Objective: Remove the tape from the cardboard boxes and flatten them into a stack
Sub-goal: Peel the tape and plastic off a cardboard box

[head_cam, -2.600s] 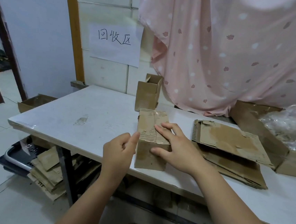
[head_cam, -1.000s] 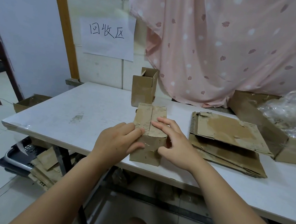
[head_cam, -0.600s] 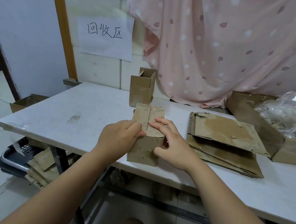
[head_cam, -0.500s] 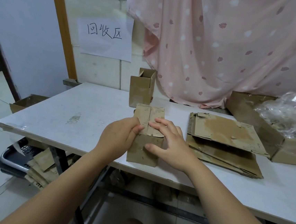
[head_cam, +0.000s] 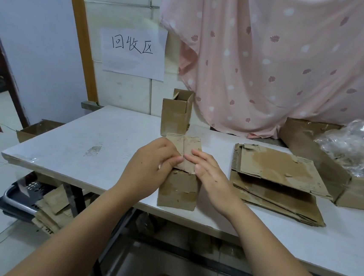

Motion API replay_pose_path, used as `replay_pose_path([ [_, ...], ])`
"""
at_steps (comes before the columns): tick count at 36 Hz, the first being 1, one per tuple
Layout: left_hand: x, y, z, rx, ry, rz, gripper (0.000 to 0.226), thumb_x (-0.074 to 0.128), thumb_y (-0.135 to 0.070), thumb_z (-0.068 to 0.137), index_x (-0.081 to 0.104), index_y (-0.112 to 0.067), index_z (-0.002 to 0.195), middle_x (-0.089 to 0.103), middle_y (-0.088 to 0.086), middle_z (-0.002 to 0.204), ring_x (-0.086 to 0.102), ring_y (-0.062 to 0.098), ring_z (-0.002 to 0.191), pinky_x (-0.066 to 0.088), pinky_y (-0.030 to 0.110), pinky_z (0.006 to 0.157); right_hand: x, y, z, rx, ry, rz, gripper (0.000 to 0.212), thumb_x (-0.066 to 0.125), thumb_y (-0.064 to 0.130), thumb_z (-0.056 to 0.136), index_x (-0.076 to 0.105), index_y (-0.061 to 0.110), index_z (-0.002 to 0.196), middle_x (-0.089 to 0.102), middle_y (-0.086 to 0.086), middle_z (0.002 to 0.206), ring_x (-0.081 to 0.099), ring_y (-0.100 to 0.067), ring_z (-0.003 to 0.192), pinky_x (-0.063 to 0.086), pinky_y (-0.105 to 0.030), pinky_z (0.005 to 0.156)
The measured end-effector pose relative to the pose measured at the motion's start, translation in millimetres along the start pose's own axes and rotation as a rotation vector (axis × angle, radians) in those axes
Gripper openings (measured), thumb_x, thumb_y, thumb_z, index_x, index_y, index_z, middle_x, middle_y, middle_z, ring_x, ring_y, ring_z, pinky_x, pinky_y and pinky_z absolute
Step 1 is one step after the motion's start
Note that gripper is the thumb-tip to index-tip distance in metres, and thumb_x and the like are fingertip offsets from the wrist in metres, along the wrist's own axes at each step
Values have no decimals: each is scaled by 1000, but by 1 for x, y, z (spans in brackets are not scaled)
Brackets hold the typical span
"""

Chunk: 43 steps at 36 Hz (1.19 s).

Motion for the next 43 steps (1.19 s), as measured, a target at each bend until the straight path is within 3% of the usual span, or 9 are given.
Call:
replay_pose_path([
  [6, -2, -3, -12, -97, -94, 102, 23, 53, -22, 92, 67, -9, 78, 54, -6, 82, 46, 5, 74, 37, 5, 71, 3, 2, 3, 26, -42, 55, 36, 36, 16, 101, 55, 25, 130, 38, 17, 140, 29, 7, 128, 20, 0, 97],
  [11, -7, 8, -14, -366, -188, -24, 24, 52, -19, 95, 57, -22, 71, 53, -12, 81, 58, 7, 72, 53, 32, 67, 4, 5, 3, 32, -50, 92, 34, 38, 15, 100, 56, 25, 127, 38, 17, 138, 30, 8, 124, 23, -6, 100],
  [13, -7, 11, -13, -473, -188, -123, 28, 49, -19, 96, 55, -24, 70, 56, -10, 86, 64, 2, 68, 56, 29, 62, 4, 6, 3, 34, -58, 84, 34, 38, 15, 100, 55, 27, 127, 38, 19, 135, 30, 9, 123, 22, 0, 95],
  [17, -6, 23, -11, -672, -150, -318, 27, 44, -20, 99, 59, -13, 78, 63, -3, 88, 69, 4, 64, 51, 20, 52, 5, 8, 2, 53, -94, 67, 35, 41, 14, 96, 47, 34, 123, 43, 17, 129, 38, 2, 122, 32, -21, 102],
  [27, -5, 26, -11, -748, -65, -404, 26, 43, -18, 99, 56, -11, 78, 61, 0, 87, 70, 14, 69, 52, 23, 56, 13, 24, 2, 71, -189, -36, 10, 47, 27, 94, 44, 28, 103, 45, 16, 109, 44, -7, 102, 37, -29, 85],
  [32, -9, 24, -6, -732, -18, -431, 26, 46, -17, 98, 56, -7, 77, 63, 2, 85, 69, 13, 63, 48, 16, 47, 13, 23, 3, 104, -188, -10, 38, 59, 44, 88, 43, 33, 121, 47, 18, 124, 44, -4, 113, 39, -27, 92],
  [37, -21, 31, 2, -672, -181, -356, 31, 40, -21, 100, 53, -14, 72, 61, 2, 76, 61, 17, 72, 52, 31, 67, 10, 22, 4, 65, -86, 82, 63, 69, 31, 85, 34, 33, 138, 43, 18, 136, 42, 1, 122, 33, -18, 98],
  [40, -22, 43, 6, -745, -281, -569, 31, 38, -19, 101, 51, -12, 74, 59, 0, 85, 61, 18, 87, 53, 36, 82, 9, 21, 4, 64, -5, 161, 62, 69, 26, 86, 34, 37, 136, 44, 21, 137, 46, 6, 119, 37, -16, 96],
  [43, -16, 46, 10, -791, -265, -803, 29, 32, -21, 103, 44, -13, 79, 64, 4, 105, 67, 23, 95, 55, 34, 81, 7, 20, 5, 71, 39, 183, 47, 66, 22, 87, 37, 42, 118, 46, 21, 135, 46, 13, 114, 41, -15, 92],
])
Point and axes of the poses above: each hand's wrist, its own z-axis towards the middle knuckle, its own x-axis out of the palm, y = z × x, the point moved 6 cm from there along z, towards the middle knuckle
